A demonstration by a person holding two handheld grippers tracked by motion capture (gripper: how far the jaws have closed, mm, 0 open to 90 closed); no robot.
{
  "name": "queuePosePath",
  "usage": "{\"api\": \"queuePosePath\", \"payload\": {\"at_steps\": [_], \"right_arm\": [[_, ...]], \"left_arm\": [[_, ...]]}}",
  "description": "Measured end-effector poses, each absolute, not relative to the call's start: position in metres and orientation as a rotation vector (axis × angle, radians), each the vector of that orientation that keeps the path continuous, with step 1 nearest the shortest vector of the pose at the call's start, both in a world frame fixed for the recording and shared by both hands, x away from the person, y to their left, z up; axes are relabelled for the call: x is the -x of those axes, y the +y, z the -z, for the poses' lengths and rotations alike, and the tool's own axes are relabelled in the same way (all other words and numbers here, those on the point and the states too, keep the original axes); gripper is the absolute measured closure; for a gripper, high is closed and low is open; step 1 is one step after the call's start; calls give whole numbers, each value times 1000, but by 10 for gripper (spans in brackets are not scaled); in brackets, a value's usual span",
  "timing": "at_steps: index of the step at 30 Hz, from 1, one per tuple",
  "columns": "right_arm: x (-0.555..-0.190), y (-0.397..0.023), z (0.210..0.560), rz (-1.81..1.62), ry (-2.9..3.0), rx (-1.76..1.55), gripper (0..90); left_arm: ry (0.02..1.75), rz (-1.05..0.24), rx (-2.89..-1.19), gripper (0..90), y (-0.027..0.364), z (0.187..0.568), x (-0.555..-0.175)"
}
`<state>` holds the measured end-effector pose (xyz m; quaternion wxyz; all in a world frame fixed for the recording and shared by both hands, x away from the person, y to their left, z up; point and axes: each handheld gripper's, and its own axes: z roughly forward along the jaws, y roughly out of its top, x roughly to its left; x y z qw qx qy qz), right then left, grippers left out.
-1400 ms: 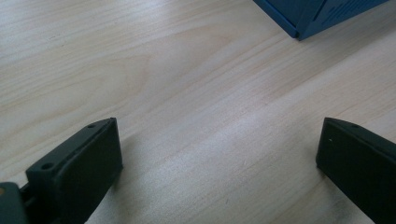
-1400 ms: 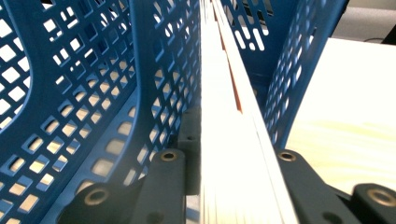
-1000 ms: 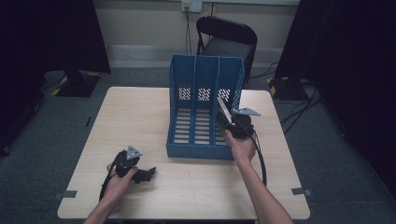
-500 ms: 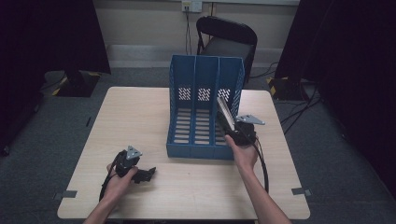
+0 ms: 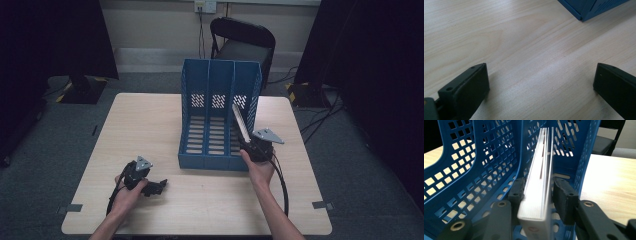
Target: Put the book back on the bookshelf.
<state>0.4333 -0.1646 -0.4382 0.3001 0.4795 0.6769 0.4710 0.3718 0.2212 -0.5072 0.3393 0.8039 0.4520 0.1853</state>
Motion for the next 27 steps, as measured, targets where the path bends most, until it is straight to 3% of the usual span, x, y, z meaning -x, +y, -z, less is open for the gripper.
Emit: {"api": "queuePosePath", "payload": {"at_steps": [27], "right_arm": [[-446, -159, 448, -1202, 1749, -1352, 663]], "left_arm": [[1162, -476, -2101, 0, 217, 507, -375]]}}
